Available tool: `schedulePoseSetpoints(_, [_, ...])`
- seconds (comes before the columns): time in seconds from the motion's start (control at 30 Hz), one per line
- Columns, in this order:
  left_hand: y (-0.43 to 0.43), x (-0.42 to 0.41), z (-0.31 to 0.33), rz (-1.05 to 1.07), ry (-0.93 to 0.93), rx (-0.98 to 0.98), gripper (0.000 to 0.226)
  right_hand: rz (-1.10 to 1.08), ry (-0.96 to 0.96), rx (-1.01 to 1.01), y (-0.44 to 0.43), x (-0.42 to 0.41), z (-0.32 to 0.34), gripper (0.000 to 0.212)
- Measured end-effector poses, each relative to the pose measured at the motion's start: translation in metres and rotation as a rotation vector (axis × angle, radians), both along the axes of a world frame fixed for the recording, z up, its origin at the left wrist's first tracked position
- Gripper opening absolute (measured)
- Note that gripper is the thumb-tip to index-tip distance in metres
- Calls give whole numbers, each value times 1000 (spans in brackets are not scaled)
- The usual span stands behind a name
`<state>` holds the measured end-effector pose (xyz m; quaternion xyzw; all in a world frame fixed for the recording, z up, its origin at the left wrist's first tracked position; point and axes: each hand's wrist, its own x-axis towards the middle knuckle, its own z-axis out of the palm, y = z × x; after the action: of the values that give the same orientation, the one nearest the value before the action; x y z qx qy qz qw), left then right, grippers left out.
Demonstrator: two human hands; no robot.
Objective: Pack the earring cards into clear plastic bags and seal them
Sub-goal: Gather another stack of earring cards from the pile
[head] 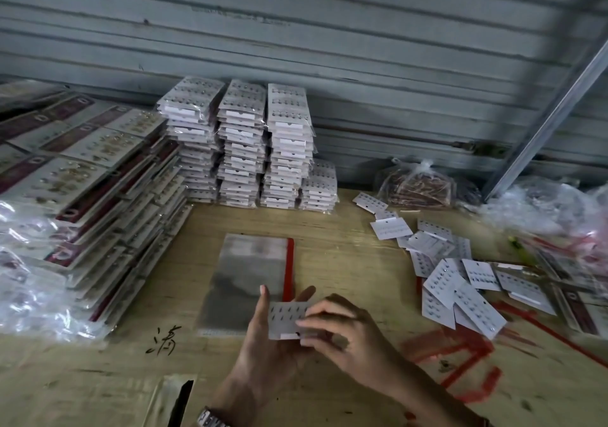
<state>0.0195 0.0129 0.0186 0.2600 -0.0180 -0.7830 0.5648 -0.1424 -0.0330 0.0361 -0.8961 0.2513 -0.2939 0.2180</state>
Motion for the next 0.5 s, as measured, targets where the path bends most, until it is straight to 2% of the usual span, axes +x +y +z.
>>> schedulePoseSetpoints(0.07, [1, 1, -4, 32, 13, 8, 92, -38, -32, -6, -19, -5, 4, 25])
schedulePoseSetpoints(0.2, [2, 4, -9, 23, 40, 37, 95, -295, 21, -105, -80, -27, 7, 27])
schedulePoseSetpoints(0.37, [4, 5, -10, 25, 75, 13, 91, -590, 379, -146, -159, -56, 1, 45])
schedulePoseSetpoints(0.5, [6, 6, -12, 12, 70, -14, 85, -608, 676, -239, -192, -60, 0, 48])
